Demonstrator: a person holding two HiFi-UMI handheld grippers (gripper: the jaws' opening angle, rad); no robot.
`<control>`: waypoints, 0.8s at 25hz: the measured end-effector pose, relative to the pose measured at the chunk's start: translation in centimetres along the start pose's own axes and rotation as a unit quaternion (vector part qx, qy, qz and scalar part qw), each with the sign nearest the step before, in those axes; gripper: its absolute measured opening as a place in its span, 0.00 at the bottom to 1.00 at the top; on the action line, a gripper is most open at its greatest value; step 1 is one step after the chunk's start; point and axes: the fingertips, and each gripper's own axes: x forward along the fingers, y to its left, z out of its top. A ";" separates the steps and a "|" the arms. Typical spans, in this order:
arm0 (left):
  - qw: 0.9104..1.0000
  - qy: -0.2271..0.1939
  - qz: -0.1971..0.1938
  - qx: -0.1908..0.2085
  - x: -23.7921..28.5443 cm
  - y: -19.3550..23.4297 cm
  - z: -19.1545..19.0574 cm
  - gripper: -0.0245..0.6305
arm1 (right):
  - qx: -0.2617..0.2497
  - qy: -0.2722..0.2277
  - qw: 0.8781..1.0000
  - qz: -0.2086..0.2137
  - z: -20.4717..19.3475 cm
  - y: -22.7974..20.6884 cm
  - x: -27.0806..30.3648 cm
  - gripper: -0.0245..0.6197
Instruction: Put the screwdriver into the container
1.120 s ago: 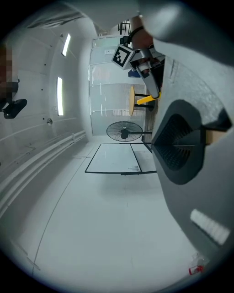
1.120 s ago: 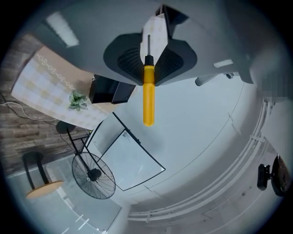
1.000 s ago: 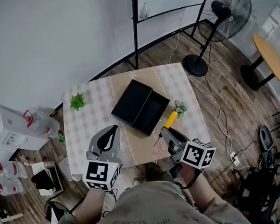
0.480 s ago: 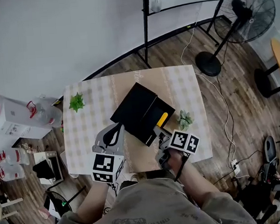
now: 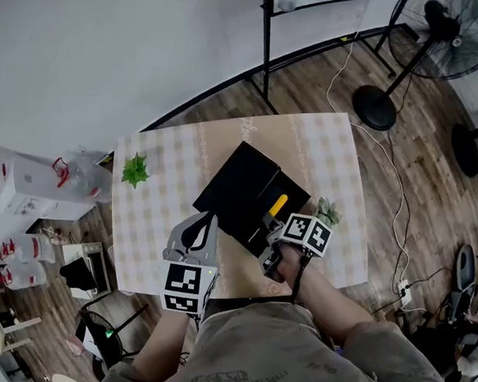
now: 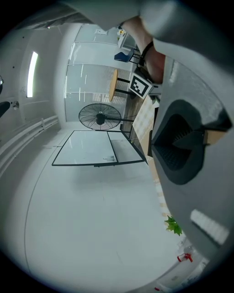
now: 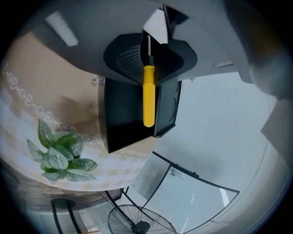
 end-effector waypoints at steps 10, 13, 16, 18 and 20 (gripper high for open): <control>0.999 0.029 -0.019 0.001 1.2 1.6 -2.4 0.04 | 0.031 -0.005 0.997 -0.068 0.4 -1.5 3.6 0.19; 0.999 0.030 -0.027 0.002 1.4 2.2 -2.7 0.04 | 0.031 -0.011 0.996 -0.089 0.6 -1.8 4.1 0.19; 0.999 0.039 -0.036 -0.006 1.5 2.8 -3.3 0.04 | 0.019 -0.013 0.993 -0.115 0.7 -2.0 4.6 0.20; 0.998 0.045 -0.042 -0.010 1.5 3.2 -3.8 0.04 | 0.019 -0.014 0.991 -0.131 0.7 -2.4 5.1 0.20; 0.998 0.047 -0.045 -0.009 1.3 3.6 -4.1 0.04 | 0.026 -0.018 0.989 -0.143 0.7 -2.9 5.3 0.20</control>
